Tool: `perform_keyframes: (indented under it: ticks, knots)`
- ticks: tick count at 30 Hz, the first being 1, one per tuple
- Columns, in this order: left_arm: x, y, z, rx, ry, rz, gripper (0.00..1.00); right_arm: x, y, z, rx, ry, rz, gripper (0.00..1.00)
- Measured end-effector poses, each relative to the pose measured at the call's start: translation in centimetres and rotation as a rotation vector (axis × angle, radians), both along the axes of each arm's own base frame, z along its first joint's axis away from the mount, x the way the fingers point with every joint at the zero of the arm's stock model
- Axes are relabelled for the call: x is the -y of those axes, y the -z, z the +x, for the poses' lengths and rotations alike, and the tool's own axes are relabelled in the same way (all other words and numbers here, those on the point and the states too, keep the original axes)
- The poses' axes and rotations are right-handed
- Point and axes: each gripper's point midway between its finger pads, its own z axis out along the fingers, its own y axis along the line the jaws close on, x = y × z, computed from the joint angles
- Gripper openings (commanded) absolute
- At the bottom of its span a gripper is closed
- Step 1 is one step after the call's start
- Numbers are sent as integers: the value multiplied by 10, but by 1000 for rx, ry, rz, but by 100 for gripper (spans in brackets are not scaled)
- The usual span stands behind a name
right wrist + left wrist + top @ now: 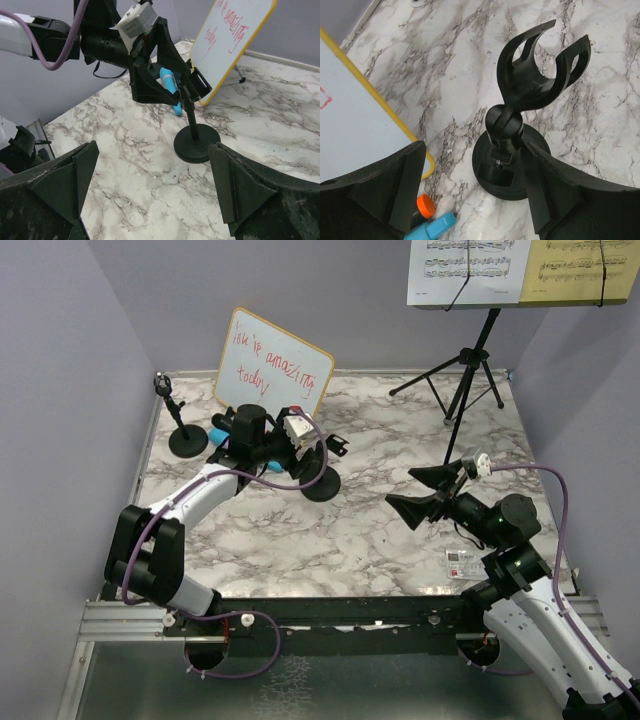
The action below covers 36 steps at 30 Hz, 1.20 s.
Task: Pack up the instrument practice props
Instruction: Pick up the microphone stand at the center of the board.
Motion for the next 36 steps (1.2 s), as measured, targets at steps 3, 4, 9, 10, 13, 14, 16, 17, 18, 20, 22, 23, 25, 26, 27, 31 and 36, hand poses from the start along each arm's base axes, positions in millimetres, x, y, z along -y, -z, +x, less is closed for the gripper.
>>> perform_keyframes:
  ticks: [3, 4, 9, 10, 13, 14, 16, 17, 18, 20, 22, 23, 25, 26, 27, 31, 36]
  knots:
    - [11, 4, 4, -13, 48, 3, 66, 0, 1, 1, -1, 0, -4, 100]
    - [14, 5, 4, -18, 63, 6, 62, 0, 2, 1, -4, 0, -5, 100]
    - [25, 20, 0, -71, 123, 33, 50, -2, 6, 4, -19, 0, -13, 100]
    - [26, 23, -1, -85, 132, 42, 46, -2, 6, 4, -20, 0, -13, 100]
    - [27, 28, -3, -107, 146, 54, 29, -2, 7, 4, -21, 0, -14, 100]
    - [27, 29, -6, -114, 153, 57, 25, -2, 6, 4, -20, 0, -13, 100]
    - [28, 30, -8, -122, 163, 58, 19, -2, 7, 4, -21, 0, -14, 100]
    - [28, 30, -9, -122, 165, 59, 17, -2, 7, 4, -21, 0, -14, 100]
    - [28, 30, -9, -121, 167, 60, 15, -2, 7, 4, -21, 0, -14, 100]
    - [28, 30, -9, -123, 167, 61, 10, -2, 7, 4, -21, 0, -14, 100]
    - [28, 30, -10, -127, 165, 61, 4, -2, 6, 4, -20, 0, -13, 100]
    - [27, 30, -11, -134, 162, 61, 1, -2, 6, 4, -20, 0, -13, 100]
    - [25, 29, -15, -158, 153, 65, 0, -2, 6, 4, -18, 1, -13, 100]
    - [24, 29, -17, -165, 151, 66, 0, -1, 6, 4, -18, 1, -12, 100]
    - [21, 28, -21, -179, 141, 67, 0, -1, 6, 4, -17, 0, -12, 100]
    - [10, 22, -36, -235, 83, 72, 0, -1, 5, 3, -17, 0, -11, 100]
    - [-9, 2, -47, -257, -40, 70, 0, -1, 5, 3, -17, 0, -11, 100]
